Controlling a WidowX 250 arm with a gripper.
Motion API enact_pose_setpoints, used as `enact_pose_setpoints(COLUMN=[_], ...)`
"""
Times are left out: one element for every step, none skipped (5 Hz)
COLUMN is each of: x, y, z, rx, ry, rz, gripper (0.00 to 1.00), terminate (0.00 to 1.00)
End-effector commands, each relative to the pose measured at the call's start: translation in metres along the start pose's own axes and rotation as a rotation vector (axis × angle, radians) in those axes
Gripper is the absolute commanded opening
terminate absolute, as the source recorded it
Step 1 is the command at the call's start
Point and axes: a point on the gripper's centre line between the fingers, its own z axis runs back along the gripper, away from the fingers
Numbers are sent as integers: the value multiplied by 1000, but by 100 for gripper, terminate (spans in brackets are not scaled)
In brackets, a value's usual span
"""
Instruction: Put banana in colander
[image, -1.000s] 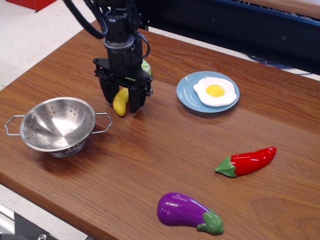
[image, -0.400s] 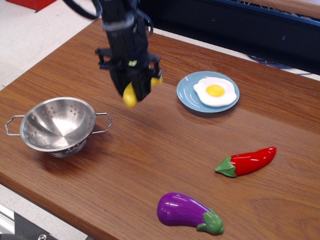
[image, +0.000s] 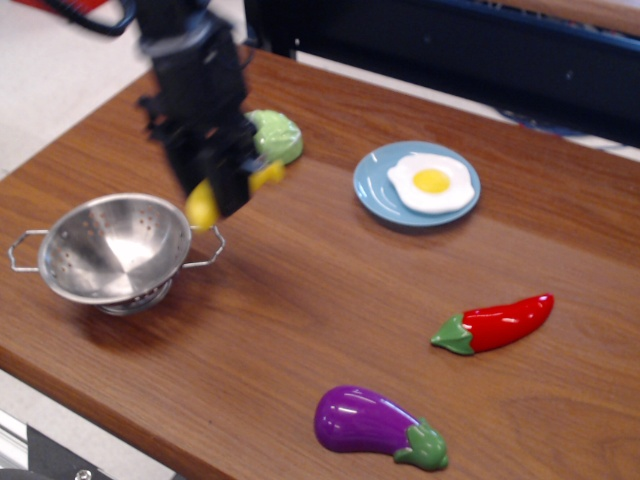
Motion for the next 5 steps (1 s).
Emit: enact_pose_setpoints(x=[-25, -24, -21, -16, -15], y=[37, 40, 39, 36, 24], z=[12, 11, 17, 27, 34], rx=[103, 134, 141, 142, 112], ry=[-33, -11, -44, -70, -73], rz=[-86, -82, -54, -12, 47], gripper=[0, 100, 100, 100, 100], terminate=[0, 0, 0, 0, 0])
